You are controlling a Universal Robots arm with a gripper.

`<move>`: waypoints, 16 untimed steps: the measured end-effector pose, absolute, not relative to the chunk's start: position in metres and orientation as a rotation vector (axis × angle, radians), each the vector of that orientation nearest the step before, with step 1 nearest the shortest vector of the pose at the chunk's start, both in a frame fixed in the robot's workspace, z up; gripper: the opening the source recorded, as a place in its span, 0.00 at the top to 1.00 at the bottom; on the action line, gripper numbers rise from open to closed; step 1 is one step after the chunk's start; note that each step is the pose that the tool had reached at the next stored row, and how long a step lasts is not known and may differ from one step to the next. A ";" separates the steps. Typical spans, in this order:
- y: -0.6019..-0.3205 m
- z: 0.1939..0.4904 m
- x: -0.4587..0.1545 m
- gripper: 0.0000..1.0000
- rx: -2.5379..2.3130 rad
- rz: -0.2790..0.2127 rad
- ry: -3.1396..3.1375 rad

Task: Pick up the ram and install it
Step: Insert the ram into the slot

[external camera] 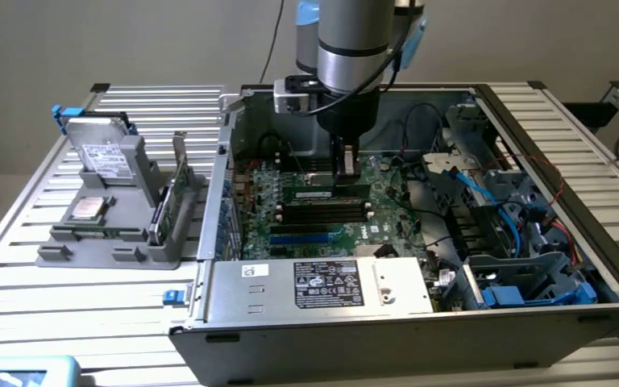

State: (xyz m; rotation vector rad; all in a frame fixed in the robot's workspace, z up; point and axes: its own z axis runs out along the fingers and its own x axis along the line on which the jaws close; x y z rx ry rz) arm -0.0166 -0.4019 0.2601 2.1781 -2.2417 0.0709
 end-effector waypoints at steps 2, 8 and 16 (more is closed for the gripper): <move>-0.402 0.258 -0.017 0.86 2.185 0.071 -2.235; -0.403 0.256 -0.017 0.86 2.199 0.070 -2.220; -0.404 0.250 -0.017 0.86 2.198 0.072 -2.217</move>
